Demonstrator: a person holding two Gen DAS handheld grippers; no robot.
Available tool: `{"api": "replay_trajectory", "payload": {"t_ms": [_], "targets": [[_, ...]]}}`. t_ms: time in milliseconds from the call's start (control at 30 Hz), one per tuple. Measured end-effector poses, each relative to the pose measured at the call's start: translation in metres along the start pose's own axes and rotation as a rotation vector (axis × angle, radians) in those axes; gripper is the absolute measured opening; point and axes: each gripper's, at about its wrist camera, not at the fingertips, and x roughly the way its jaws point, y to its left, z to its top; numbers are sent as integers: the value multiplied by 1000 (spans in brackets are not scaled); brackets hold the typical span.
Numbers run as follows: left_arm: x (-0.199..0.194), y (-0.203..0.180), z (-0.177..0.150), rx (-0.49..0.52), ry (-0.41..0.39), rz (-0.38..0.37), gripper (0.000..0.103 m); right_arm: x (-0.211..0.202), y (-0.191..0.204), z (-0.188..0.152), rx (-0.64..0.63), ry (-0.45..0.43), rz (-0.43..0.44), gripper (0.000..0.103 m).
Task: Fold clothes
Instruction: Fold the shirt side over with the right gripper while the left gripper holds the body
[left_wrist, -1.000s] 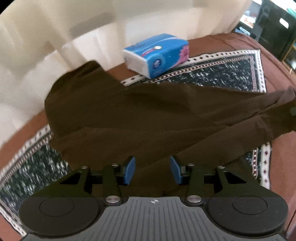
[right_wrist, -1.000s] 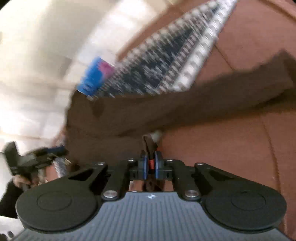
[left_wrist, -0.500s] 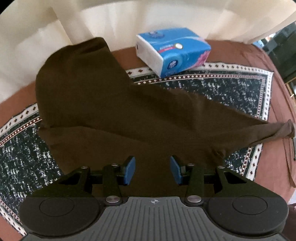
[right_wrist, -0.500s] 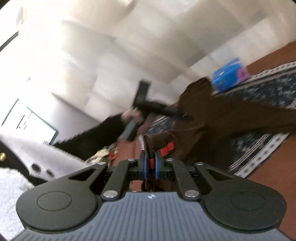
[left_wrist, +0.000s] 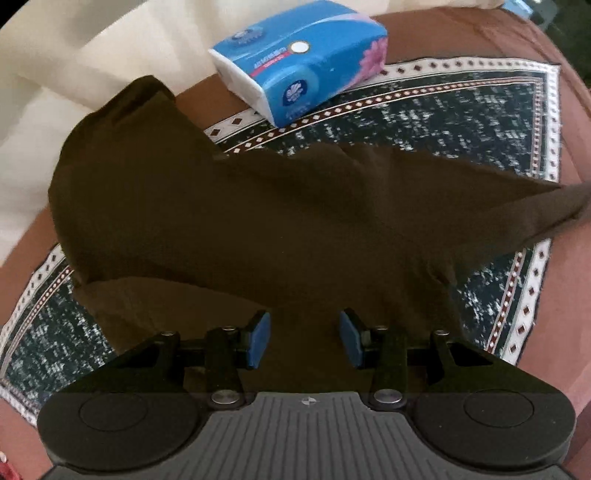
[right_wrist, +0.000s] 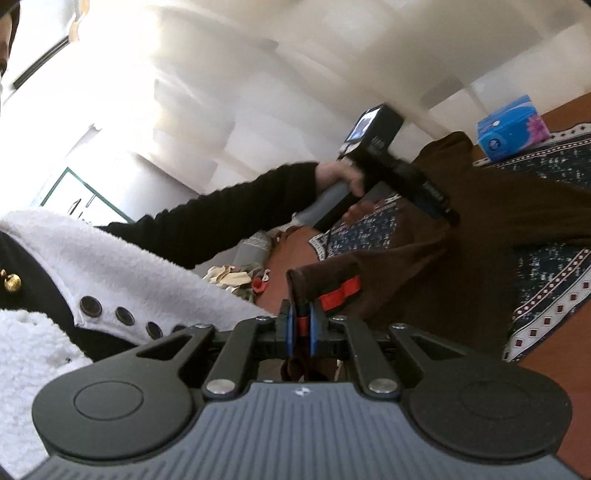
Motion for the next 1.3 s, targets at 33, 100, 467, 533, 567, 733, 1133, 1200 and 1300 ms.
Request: {"api": "replay_trajectory", "payload": {"t_ms": [33,100,467,533,567,733,1133,1200,1300], "targets": [[3,-2,0,8,15,18,61,-1,1,-1,-4,2,2,10],[10,-5,1,26,46,53,62,2,1,-2,-3,3,10,10],[-36,37,-6,-114,-222,-93,0,2,0,-5,-20,20,-57,10],[-58,65,-17,-181,-312,-108,0,8,3,-5,-33,39,-59,10],[-62,78,-24,-206,-334,-110,0,13,4,-5,-39,52,-52,10],[-48,136,-70,-304,-394,-167,0,56,-4,-12,-40,156,-6,10],[9,195,-123,-352,-467,-331,0,204,-16,-80,-115,500,-149,11],[13,198,-127,-341,-472,-351,0,220,-13,-91,-140,529,-196,11],[18,200,-132,-315,-480,-359,0,241,-14,-108,-204,582,-283,12]]}}
